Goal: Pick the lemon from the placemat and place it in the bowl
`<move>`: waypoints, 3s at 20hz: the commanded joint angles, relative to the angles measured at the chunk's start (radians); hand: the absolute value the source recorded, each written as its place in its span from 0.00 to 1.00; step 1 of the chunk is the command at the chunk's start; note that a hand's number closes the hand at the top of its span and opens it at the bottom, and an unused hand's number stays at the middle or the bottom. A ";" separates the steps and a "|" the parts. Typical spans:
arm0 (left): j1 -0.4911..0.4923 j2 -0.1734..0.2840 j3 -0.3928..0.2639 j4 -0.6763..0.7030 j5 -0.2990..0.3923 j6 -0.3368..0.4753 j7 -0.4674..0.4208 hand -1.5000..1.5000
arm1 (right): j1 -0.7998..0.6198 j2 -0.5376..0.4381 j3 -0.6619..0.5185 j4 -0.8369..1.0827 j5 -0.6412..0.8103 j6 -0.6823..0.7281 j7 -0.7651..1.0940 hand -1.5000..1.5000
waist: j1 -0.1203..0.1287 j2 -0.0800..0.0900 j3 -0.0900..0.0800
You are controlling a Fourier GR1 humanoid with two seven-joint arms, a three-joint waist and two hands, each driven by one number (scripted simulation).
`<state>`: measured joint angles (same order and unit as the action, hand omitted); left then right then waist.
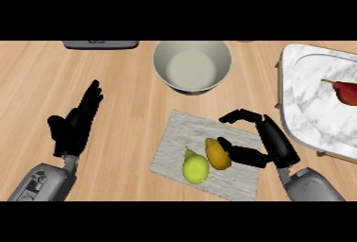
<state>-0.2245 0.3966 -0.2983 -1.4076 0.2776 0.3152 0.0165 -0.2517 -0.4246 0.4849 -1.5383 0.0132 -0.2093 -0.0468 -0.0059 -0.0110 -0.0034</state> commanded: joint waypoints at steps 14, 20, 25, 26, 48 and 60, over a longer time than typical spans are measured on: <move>0.077 -0.074 0.004 -0.082 -0.031 -0.017 -0.043 0.50 | 0.233 -0.024 -0.004 -0.549 0.233 -0.166 0.219 0.00 | -0.002 0.008 0.001; 0.071 -0.116 -0.019 -0.098 -0.080 0.013 -0.020 0.50 | 0.080 -0.025 -0.012 -0.591 0.215 -0.005 0.560 0.00 | 0.010 0.010 0.002; 0.007 -0.097 0.033 -0.074 -0.065 -0.032 0.010 0.50 | 0.061 -0.011 0.016 -0.483 0.208 0.082 0.648 0.00 | 0.008 0.012 0.002; 0.065 -0.124 -0.006 -0.119 -0.092 0.001 0.005 0.50 | 0.061 -0.023 0.017 -0.519 0.207 0.108 0.706 0.00 | 0.010 0.010 0.002; 0.063 -0.203 0.115 -0.151 -0.179 -0.104 0.087 0.50 | 0.191 0.141 -0.150 -0.401 0.146 0.331 0.465 0.00 | 0.006 0.010 0.004; 0.119 -0.250 0.161 -0.164 -0.239 -0.172 0.067 0.50 | 0.244 0.248 -0.188 -0.299 0.151 0.398 0.413 0.00 | 0.006 0.011 0.003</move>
<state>-0.1417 0.1534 -0.1545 -1.5505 0.0446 0.1726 0.0845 -0.0043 -0.2046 0.3253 -1.8592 0.1803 0.1571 0.3696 0.0001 -0.0002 0.0002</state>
